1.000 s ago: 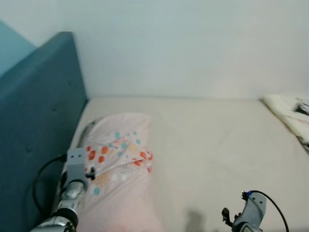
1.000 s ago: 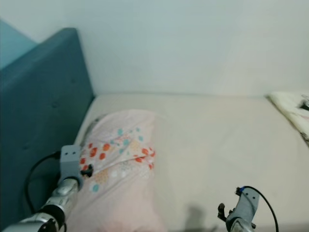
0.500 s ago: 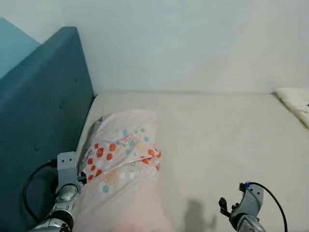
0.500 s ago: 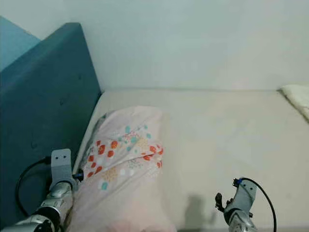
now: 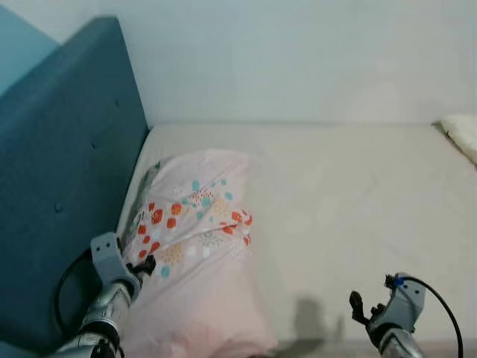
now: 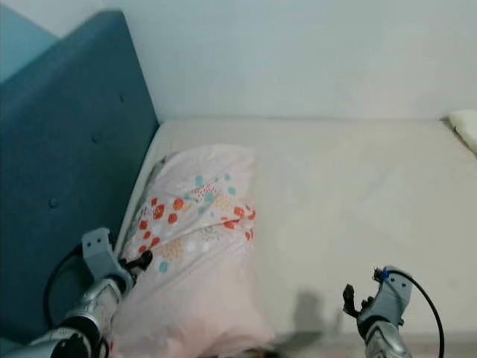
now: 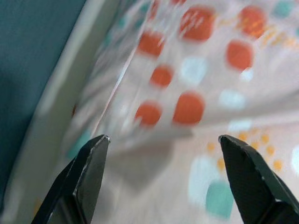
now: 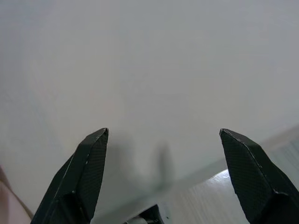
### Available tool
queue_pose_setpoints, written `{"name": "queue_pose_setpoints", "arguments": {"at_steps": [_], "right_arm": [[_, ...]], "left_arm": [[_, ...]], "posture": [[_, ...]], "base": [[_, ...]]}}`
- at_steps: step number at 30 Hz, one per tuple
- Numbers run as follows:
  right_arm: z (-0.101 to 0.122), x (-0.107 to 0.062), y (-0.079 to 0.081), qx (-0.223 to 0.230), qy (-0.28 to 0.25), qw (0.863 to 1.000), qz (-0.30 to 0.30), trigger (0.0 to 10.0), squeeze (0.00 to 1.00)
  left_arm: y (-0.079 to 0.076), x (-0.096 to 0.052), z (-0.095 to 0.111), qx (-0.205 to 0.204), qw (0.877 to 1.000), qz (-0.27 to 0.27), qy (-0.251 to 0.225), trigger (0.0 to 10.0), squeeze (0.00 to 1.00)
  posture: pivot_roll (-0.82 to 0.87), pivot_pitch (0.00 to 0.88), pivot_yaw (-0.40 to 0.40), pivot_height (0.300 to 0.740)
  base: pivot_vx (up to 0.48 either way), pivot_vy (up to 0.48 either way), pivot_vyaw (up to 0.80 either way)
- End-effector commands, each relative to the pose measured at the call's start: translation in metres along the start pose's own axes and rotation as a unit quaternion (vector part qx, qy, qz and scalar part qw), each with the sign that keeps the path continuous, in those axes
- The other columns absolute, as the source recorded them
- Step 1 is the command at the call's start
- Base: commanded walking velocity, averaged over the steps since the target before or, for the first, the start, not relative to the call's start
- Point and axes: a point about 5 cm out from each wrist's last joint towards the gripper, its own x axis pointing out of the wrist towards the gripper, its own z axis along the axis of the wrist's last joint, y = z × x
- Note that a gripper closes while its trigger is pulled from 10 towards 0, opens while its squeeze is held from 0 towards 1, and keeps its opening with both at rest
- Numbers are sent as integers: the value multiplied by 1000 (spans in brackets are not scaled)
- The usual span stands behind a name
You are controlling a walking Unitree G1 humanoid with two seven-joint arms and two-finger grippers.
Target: Clean up the room
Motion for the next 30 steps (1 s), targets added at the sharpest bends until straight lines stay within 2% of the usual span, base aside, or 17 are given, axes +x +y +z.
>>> {"name": "queue_pose_setpoints", "arguments": {"at_steps": [1, 3, 4, 5, 8, 12, 15, 17, 18, 20, 22, 24, 26, 29, 30], "right_arm": [[-4, -7, 1, 11, 2, 1000, 6, 10000, 0], [0, -11, 4, 14, -12, 1000, 17, 10000, 0], [2, -13, 5, 13, -18, 1000, 21, 10000, 0], [2, -13, 5, 13, -18, 1000, 21, 10000, 0], [7, -17, 11, 14, -34, 999, 35, 10000, 0], [9, -23, 16, 17, -37, 998, 43, 10000, 0], [9, -27, 17, 17, -37, 998, 45, 10000, 0], [9, -33, 17, 18, -36, 998, 45, 10000, 0], [9, -33, 17, 18, -36, 998, 45, 10000, 0], [10, -41, 16, 18, -35, 998, 45, 10000, 0], [10, -43, 16, 18, -35, 998, 45, 10000, 0], [9, -50, 14, 19, -35, 998, 41, 10000, 0], [8, -53, 14, 19, -33, 998, 39, 10000, 0], [6, -61, 13, 21, -28, 999, 35, 10000, 0], [6, -61, 13, 21, -28, 999, 35, 10000, 0]], "left_arm": [[8, 2, 16, 57, 998, 16, -24, 10000, 0], [7, 8, 41, 95, 993, 30, -58, 10000, 0], [6, 10, 51, 106, 991, 35, -71, 10000, 0], [6, 10, 51, 106, 991, 35, -71, 10000, 0], [-3, 16, 81, 139, 984, 42, -106, 10000, 0], [-7, 19, 86, 160, 981, 42, -102, 10000, 0], [-9, 19, 80, 140, 986, 30, -82, 10000, 0], [-15, 20, 73, 104, 992, -1, -66, 10000, 0], [-15, 20, 73, 104, 992, -1, -66, 10000, 0], [-27, 21, 69, 64, 995, -46, -58, 10000, 0], [-31, 22, 69, 50, 995, -60, -57, 10000, 0], [-43, 23, 73, 43, 994, -85, -58, 10000, 0], [-48, 24, 76, 44, 993, -92, -61, 10000, 0], [-66, 27, 92, 14, 990, -113, -81, 10000, 0], [-66, 27, 92, 14, 990, -113, -81, 10000, 0]], "posture": [[-112, 253, 0, 632], [-112, 263, 2, 622], [-112, 266, 2, 617], [-112, 266, 2, 617], [-111, 284, 9, 617], [-119, 309, 19, 617], [-124, 321, 22, 617], [-131, 332, 27, 617], [-131, 332, 27, 617], [-144, 365, 37, 617], [-144, 365, 37, 617], [-151, 399, 45, 617], [-152, 405, 47, 617], [-153, 436, 54, 617], [-153, 436, 54, 617]], "base": [[0, 0, 0], [0, 0, 0], [0, 0, 0], [0, 0, 0], [0, 0, 0], [0, 0, 0], [0, 0, 0], [0, 0, 0], [0, 0, 0], [0, 0, 0], [0, 0, 0], [0, 0, 0], [0, 0, 0], [0, 0, 0], [0, 0, 0]]}}
